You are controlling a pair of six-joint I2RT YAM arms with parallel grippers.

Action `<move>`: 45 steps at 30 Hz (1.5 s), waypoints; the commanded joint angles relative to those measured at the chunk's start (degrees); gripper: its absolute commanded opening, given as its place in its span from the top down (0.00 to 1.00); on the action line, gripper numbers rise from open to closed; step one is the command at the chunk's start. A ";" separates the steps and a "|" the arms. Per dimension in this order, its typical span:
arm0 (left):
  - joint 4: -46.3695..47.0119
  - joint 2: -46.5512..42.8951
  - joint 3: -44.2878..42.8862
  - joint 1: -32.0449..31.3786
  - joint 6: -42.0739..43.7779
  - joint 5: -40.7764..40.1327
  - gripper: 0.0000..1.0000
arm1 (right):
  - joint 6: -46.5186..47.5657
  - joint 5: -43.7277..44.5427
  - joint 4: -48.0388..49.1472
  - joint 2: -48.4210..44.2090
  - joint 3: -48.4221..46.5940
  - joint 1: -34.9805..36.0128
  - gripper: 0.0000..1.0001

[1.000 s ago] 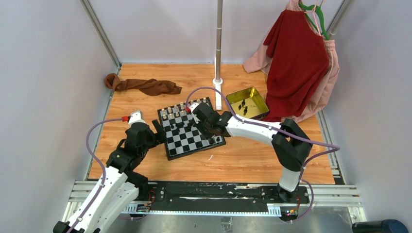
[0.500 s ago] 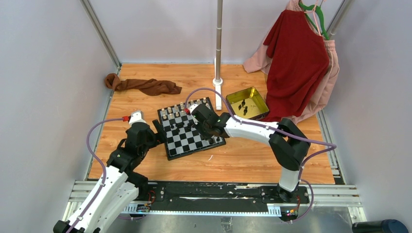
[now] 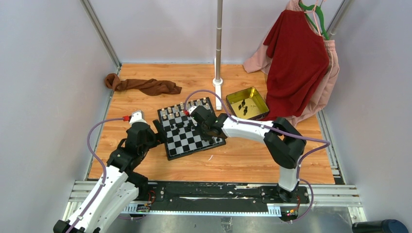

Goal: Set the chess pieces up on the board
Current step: Place the chess piece on the chessboard.

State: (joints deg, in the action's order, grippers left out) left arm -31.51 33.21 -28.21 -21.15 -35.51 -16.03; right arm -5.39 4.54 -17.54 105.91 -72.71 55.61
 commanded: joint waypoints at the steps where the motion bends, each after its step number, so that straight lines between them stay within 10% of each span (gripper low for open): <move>1: 1.16 0.18 0.61 -0.57 0.64 0.47 0.00 | -0.63 -0.10 -0.30 1.31 -1.79 0.82 1.00; 17: 1.36 0.23 0.85 -0.56 0.70 0.48 0.00 | -0.50 -0.67 -0.92 2.23 -2.46 0.81 1.00; 28: 1.26 0.22 0.79 -0.56 0.66 0.40 0.00 | -0.09 -0.06 -1.18 1.58 -2.09 0.81 0.71; 45: 1.01 0.17 0.78 -0.56 0.52 -0.28 0.00 | 1.02 0.39 -2.68 -0.35 -5.52 0.81 0.66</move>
State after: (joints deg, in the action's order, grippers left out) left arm -31.31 33.28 -27.83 -21.15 -35.33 -15.73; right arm -5.19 4.29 -18.20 106.87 -75.00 55.61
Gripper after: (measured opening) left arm 0.998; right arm 0.340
